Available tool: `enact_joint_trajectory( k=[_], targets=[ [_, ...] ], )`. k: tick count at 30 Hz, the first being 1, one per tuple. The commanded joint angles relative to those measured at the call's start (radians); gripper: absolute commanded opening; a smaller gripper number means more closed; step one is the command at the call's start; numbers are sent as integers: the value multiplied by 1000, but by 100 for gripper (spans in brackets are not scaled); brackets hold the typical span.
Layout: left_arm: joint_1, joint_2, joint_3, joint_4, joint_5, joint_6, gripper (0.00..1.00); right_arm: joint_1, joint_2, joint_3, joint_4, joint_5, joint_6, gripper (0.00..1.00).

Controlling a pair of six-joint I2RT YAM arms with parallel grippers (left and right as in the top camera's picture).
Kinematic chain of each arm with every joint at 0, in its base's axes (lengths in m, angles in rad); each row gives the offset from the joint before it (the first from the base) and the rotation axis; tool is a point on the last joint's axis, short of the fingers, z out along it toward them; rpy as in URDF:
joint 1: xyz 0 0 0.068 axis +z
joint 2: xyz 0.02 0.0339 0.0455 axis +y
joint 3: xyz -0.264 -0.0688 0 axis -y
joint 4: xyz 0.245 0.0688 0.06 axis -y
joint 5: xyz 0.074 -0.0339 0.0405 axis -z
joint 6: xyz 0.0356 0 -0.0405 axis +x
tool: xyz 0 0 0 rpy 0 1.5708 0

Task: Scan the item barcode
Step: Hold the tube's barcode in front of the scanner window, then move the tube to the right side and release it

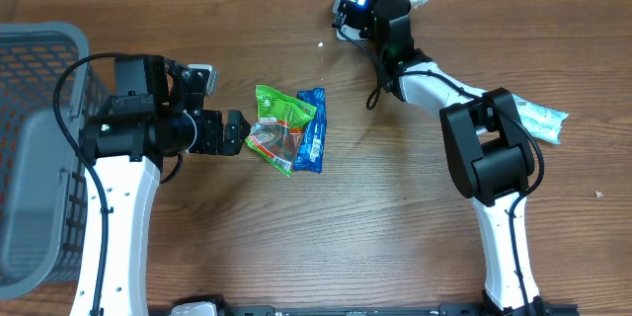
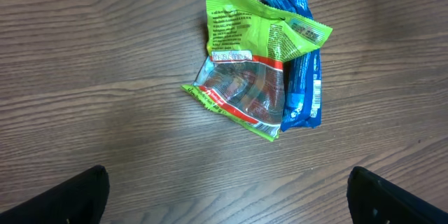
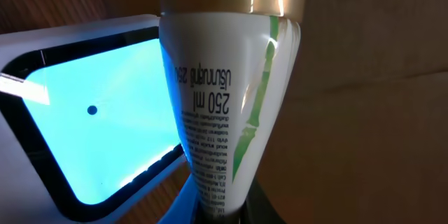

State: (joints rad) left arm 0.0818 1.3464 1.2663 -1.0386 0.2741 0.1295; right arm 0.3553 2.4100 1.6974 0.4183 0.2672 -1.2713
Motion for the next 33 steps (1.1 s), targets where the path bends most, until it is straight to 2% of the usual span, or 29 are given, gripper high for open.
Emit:
enact_joint_trajectory(
  k=[1, 17, 21, 27, 29, 32, 33],
  targets=[
    [-4, 1, -1, 3, 11, -14, 100, -15, -21, 19, 30, 30, -21, 4],
    [-4, 2, -1, 3, 11, -14, 100, -25, -19, 19, 19, 28, -24, 4],
    [-4, 2, -1, 3, 11, -14, 100, -8, -25, 19, 45, 39, -108, 4],
    [-4, 2, -1, 3, 11, -14, 99, 25, -77, 19, 39, 58, -114, 4],
    [-4, 2, -1, 3, 11, -14, 100, 30, -112, 19, 8, 69, -113, 4],
    [-4, 2, -1, 3, 11, -14, 100, 42, -193, 19, -145, 97, -103, 4],
    [-4, 2, -1, 3, 11, -14, 100, 46, -228, 19, -204, 105, -61, 4]
  ],
)
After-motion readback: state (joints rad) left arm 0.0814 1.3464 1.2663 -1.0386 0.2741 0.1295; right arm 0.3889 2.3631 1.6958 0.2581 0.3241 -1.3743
